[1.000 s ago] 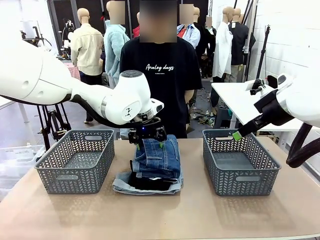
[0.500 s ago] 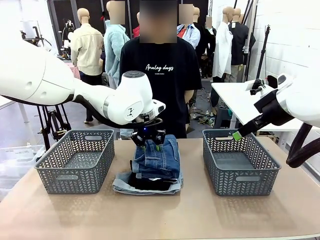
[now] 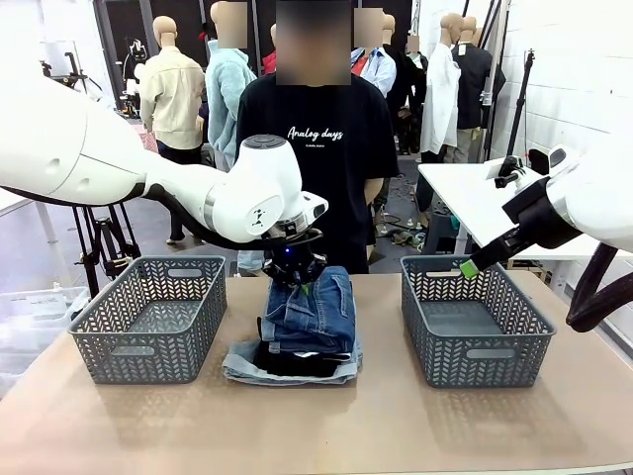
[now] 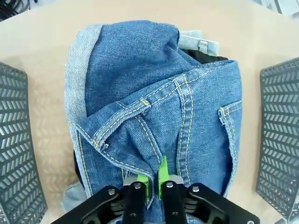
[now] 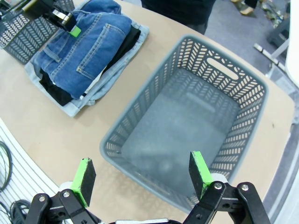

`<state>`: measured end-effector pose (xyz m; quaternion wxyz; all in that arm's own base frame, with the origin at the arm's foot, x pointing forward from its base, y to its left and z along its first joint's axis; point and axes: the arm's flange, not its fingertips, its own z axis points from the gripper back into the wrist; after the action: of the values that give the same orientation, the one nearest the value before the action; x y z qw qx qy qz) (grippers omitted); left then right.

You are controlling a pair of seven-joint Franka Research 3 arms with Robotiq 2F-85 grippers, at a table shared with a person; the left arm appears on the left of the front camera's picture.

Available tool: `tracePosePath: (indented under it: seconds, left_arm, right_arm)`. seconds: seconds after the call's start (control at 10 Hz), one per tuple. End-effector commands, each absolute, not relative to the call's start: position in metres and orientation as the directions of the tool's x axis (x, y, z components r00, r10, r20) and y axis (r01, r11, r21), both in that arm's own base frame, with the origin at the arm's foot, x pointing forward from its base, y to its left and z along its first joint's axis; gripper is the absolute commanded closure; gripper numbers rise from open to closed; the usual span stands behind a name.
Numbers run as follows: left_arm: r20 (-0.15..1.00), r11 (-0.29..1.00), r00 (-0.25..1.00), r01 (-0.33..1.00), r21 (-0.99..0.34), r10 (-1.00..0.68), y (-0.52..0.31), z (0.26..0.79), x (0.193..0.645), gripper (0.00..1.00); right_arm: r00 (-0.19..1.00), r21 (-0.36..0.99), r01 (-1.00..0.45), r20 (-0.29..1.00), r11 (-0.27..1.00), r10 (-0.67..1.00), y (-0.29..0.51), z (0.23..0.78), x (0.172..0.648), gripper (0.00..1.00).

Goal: Sort the tops and bottoms.
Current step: Lift clothes from the center of the table with your left hand.

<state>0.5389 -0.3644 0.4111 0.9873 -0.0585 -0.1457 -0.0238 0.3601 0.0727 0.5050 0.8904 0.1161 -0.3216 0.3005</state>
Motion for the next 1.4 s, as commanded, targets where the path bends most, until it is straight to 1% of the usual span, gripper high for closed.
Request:
tracePosePath:
  seconds: [0.0, 0.1, 0.2, 0.3, 0.5, 0.6, 0.8, 1.1, 1.2, 1.3]
  left_arm:
    - [0.304, 0.991, 0.952, -0.001, -0.135, 0.043, -0.357, 0.413, 0.537, 1.00]
    - [0.323, 0.988, 0.946, 0.024, -0.154, 0.027, -0.352, 0.416, 0.534, 1.00]
    - [0.292, 0.992, 0.956, 0.050, -0.115, -0.014, -0.363, 0.412, 0.540, 1.00]
    - [0.292, 0.992, 0.956, 0.050, -0.115, -0.014, -0.363, 0.412, 0.540, 1.00]
    - [0.304, 0.986, 0.952, 0.067, -0.151, -0.018, -0.356, 0.425, 0.533, 1.00]
    - [0.335, 0.983, 0.942, 0.089, -0.158, -0.031, -0.355, 0.455, 0.522, 1.00]
    - [0.429, 0.984, 0.900, 0.133, -0.117, -0.071, -0.353, 0.519, 0.497, 1.00]
    - [0.495, 0.980, 0.862, 0.177, -0.089, -0.110, -0.346, 0.578, 0.469, 1.00]
    - [0.528, 0.983, 0.843, 0.170, -0.076, -0.105, -0.347, 0.589, 0.461, 1.00]
    - [0.563, 0.976, 0.818, 0.201, -0.082, -0.121, -0.347, 0.602, 0.453, 1.00]
  right_arm:
    - [0.606, 0.024, -0.616, 0.653, 0.787, 0.455, 0.072, 0.503, 0.363, 0.00]
    - [0.606, 0.024, -0.616, 0.653, 0.787, 0.455, 0.072, 0.503, 0.363, 0.00]
    - [0.606, 0.024, -0.616, 0.653, 0.787, 0.455, 0.072, 0.503, 0.363, 0.00]
    - [0.606, 0.024, -0.616, 0.653, 0.787, 0.455, 0.072, 0.503, 0.363, 0.00]
    - [0.606, 0.024, -0.616, 0.653, 0.787, 0.455, 0.072, 0.503, 0.363, 0.00]
    - [0.606, 0.024, -0.616, 0.653, 0.787, 0.455, 0.072, 0.503, 0.363, 0.00]
    - [0.606, 0.024, -0.616, 0.653, 0.787, 0.455, 0.072, 0.503, 0.363, 0.00]
    - [0.606, 0.024, -0.616, 0.653, 0.787, 0.455, 0.072, 0.503, 0.363, 0.00]
    - [0.606, 0.024, -0.616, 0.653, 0.787, 0.455, 0.072, 0.503, 0.363, 0.00]
    - [0.606, 0.024, -0.616, 0.653, 0.787, 0.455, 0.072, 0.503, 0.363, 0.00]
